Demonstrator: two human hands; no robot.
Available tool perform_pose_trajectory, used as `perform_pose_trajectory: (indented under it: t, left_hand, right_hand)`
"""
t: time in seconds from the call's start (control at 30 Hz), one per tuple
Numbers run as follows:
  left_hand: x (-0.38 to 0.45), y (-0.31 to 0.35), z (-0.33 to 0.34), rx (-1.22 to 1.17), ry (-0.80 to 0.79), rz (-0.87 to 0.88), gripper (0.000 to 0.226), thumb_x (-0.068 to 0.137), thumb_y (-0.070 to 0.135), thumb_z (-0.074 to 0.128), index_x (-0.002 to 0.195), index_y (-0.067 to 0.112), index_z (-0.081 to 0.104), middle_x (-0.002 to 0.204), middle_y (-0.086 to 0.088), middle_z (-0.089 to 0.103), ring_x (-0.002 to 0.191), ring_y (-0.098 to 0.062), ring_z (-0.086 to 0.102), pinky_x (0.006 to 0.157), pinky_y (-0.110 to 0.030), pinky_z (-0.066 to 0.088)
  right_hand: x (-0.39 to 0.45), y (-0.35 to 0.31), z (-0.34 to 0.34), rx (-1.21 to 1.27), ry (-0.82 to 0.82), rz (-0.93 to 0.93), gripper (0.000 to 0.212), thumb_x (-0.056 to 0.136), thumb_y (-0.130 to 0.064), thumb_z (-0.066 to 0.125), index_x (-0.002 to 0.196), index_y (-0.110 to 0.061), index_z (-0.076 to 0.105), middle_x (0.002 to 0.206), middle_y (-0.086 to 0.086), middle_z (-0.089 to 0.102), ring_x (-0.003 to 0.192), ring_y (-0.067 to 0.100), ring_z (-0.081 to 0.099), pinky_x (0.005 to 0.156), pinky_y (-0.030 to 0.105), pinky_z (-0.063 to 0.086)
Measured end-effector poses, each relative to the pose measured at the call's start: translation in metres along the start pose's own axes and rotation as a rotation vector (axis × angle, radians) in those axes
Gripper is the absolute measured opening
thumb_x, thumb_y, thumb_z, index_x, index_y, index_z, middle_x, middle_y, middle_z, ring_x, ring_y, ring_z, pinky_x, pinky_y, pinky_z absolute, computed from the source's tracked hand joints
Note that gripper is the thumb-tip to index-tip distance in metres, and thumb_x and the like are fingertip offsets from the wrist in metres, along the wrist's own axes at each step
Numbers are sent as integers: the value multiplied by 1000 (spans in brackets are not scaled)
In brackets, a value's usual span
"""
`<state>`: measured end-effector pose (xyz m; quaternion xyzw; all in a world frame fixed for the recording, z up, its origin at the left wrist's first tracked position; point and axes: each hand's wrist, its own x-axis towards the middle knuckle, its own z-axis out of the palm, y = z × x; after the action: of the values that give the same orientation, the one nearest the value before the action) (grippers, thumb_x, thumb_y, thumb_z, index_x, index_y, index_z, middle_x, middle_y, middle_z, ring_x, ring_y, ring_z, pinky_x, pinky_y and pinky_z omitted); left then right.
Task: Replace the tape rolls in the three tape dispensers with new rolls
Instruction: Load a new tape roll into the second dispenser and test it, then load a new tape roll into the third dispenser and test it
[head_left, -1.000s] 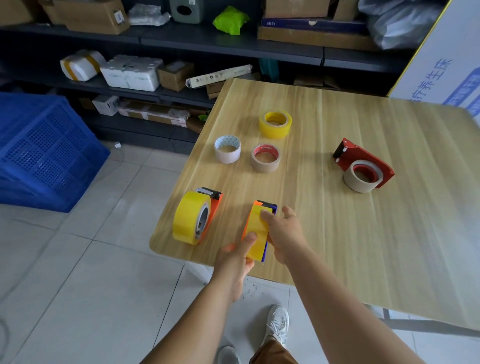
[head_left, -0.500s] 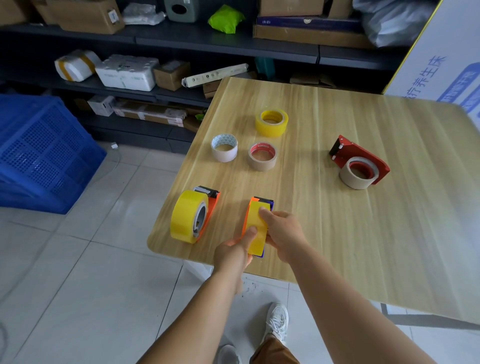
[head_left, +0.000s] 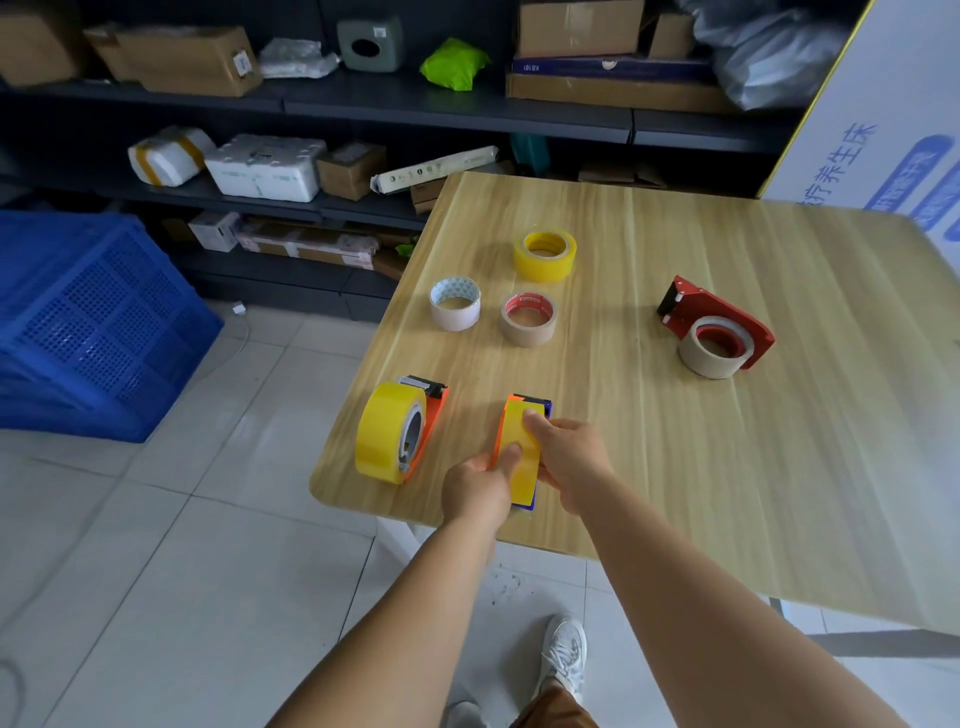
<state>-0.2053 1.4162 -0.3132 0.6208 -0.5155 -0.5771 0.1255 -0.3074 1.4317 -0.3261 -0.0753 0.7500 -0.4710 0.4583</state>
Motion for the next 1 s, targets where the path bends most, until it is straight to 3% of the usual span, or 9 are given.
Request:
perform_pose_trajectory:
  t: [0.1,0.17,0.23,0.3,0.33,0.4,0.5,0.73,1.0]
  left_hand:
    - [-1,3,-1,177,26,70,47,93,51,48,110,10,65,82,-1,63,79,-23,59,73,-31,46]
    - [-3,6,-1,279,85,142,47,94,47,50,123,10,58,113,-7,65,104,-29,60,84,-35,46]
    - [-7,13,-3,423,134,255,53,94,41,52,138,12,45,138,-6,52,125,-28,50,96,-35,42]
    - [-10,22,-5,585,152,433,58,95,36,53,145,14,34,148,-3,41,135,-23,40,105,-34,36]
    - [-11,27,-5,676,148,524,61,95,34,53,147,13,29,151,-2,35,138,-21,34,108,-33,32]
    - [-11,39,-3,857,134,669,64,96,32,50,150,13,20,156,-2,25,143,-19,23,114,-32,23]
    - [-8,57,10,1011,86,777,65,98,31,44,152,14,10,160,-1,13,148,-19,7,119,-36,12]
    - [2,87,67,1134,-40,845,68,98,29,45,153,16,8,161,0,11,149,-18,4,120,-38,8]
    - [31,119,172,1172,-146,785,70,96,16,47,153,20,6,162,1,6,149,-18,3,120,-39,6]
  right_hand:
    - [0,1,1,-29,5,-19,41,77,-46,66,79,-6,62,74,10,59,69,24,59,83,51,57]
    - [-14,-7,-1,-107,21,-49,37,85,-47,60,79,-10,58,74,9,55,68,23,54,72,36,53]
    - [-25,-12,-7,-267,53,-127,36,94,-42,50,99,-8,60,81,8,57,75,25,53,66,30,40]
    - [-30,-15,-18,-431,69,-228,46,98,-38,43,132,-8,47,114,11,61,101,29,57,74,30,38]
    - [-33,-16,-24,-513,82,-286,54,99,-39,42,144,-12,34,135,8,53,117,28,53,83,31,39]
    - [-32,-17,-38,-680,121,-415,64,98,-41,41,152,-18,18,156,3,30,138,23,36,103,33,34]
    - [-29,-21,-62,-886,189,-501,68,98,-42,42,153,-18,12,160,1,17,147,18,15,118,35,18]
    - [-6,-28,-122,-1028,243,-475,70,97,-44,43,153,-18,11,161,-1,13,148,18,9,119,36,10]
    - [61,-45,-217,-1074,221,-399,65,96,-43,46,150,-20,19,159,-2,21,146,19,17,116,35,17]
